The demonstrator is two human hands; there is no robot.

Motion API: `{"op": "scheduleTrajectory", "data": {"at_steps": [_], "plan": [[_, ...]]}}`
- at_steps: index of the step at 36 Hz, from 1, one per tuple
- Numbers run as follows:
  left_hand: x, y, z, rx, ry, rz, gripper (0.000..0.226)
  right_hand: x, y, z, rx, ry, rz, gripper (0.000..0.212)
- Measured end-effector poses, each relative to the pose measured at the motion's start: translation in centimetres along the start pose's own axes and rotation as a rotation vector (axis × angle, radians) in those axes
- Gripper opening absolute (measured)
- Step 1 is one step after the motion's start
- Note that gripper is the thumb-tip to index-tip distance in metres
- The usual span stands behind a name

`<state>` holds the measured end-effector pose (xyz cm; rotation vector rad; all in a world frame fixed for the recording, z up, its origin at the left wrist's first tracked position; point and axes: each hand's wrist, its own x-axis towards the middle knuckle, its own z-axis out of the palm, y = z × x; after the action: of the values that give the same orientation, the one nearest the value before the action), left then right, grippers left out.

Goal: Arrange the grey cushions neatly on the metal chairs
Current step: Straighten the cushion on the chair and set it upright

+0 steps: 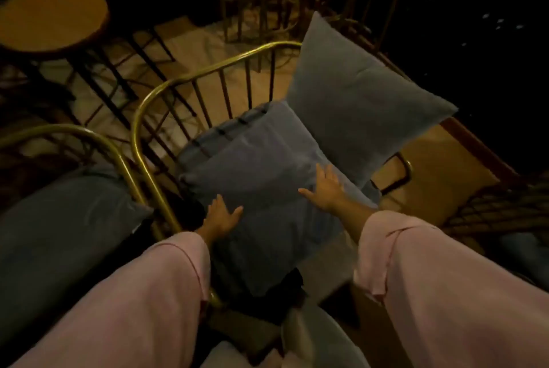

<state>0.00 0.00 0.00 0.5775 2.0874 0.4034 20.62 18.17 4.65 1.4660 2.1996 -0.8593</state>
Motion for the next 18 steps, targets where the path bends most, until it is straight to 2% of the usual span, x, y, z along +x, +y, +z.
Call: {"op": "scheduleTrajectory", "data": {"at_steps": [4,9,12,15,16,18], "plan": [[1.1,-0.3,3.3,-0.356,0.055,-0.201,0.069,3.6,1.7,0.1,0.03,-0.036,0.029,0.095],[1.7,0.2,6.2,-0.694,0.213,-0.447,0.068,7.2,3.3,0.5,0.085,-0.013,0.025,0.104],[3.5,-1.0,7.5,-0.851,0.267,-0.588,0.088,9.1,3.8,0.8,0.115,0.085,0.009,0.103],[8.5,-6.8,10.3,-0.964,0.3,-0.672,0.135,10.7,4.2,0.8,0.093,0.068,0.03,0.102],[9.9,-8.4,10.9,-1.014,0.276,-0.686,0.142,11.2,4.4,0.8,0.092,0.059,0.035,0.103],[10.9,-9.6,11.4,-1.141,0.226,-0.664,0.141,11.9,4.4,0.8,0.113,0.054,0.05,0.106]]}}
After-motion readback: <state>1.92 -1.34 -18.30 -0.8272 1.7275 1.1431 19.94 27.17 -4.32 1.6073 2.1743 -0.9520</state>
